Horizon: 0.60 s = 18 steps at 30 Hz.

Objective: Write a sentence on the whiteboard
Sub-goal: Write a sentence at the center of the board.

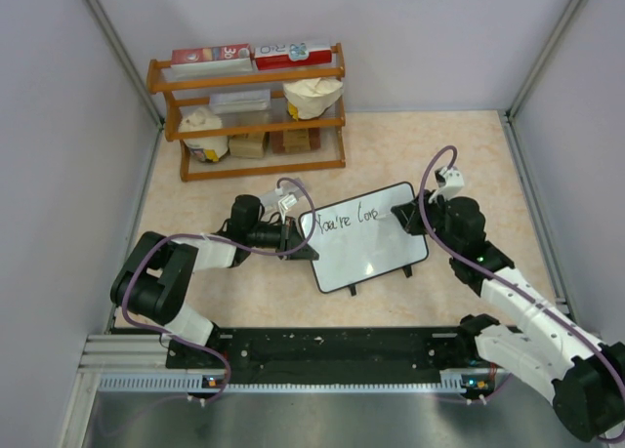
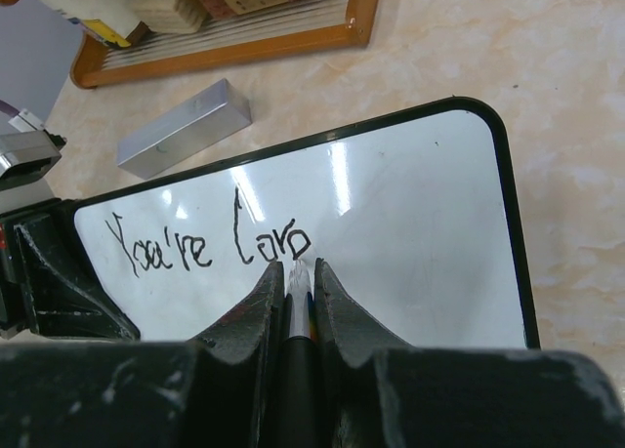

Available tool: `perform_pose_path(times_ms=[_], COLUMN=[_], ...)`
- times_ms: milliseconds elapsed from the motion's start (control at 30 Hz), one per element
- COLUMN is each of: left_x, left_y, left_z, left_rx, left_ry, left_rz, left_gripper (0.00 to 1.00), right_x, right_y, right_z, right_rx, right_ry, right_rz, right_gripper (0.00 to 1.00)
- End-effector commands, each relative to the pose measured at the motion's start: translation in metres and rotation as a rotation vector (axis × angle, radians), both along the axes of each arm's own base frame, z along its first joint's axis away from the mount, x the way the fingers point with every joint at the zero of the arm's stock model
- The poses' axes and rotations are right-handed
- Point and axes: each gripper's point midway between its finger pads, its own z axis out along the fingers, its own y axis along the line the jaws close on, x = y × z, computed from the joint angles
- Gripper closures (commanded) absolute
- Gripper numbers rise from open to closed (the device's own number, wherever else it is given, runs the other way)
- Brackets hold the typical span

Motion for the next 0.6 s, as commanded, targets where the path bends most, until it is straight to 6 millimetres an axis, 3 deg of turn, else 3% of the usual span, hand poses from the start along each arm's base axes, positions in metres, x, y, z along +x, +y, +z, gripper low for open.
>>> perform_pose_path(times_ms=[0, 200, 567], left_x=[-0.005, -0.005, -0.005], left_y=[0.001, 0.0, 0.0], left_z=[-0.003, -0.003, -0.003], left_rx=[0.006, 0.004, 0.005], left_ry=[-0.026, -0.027, -0.027], left_rz=[-0.019, -0.022, -0.021], left_gripper=[1.0, 1.0, 1.0], right_x=[0.002, 0.005, 0.009], right_y=[-0.012, -0.016, -0.018], right_z=[-0.004, 0.002, 0.031], right_rx=[-0.037, -0.036, -0.01], right_ry=[-0.008, -0.018, -0.085], right_rz=[-0.041, -0.067, -0.088], right_gripper=[1.0, 1.0, 1.0])
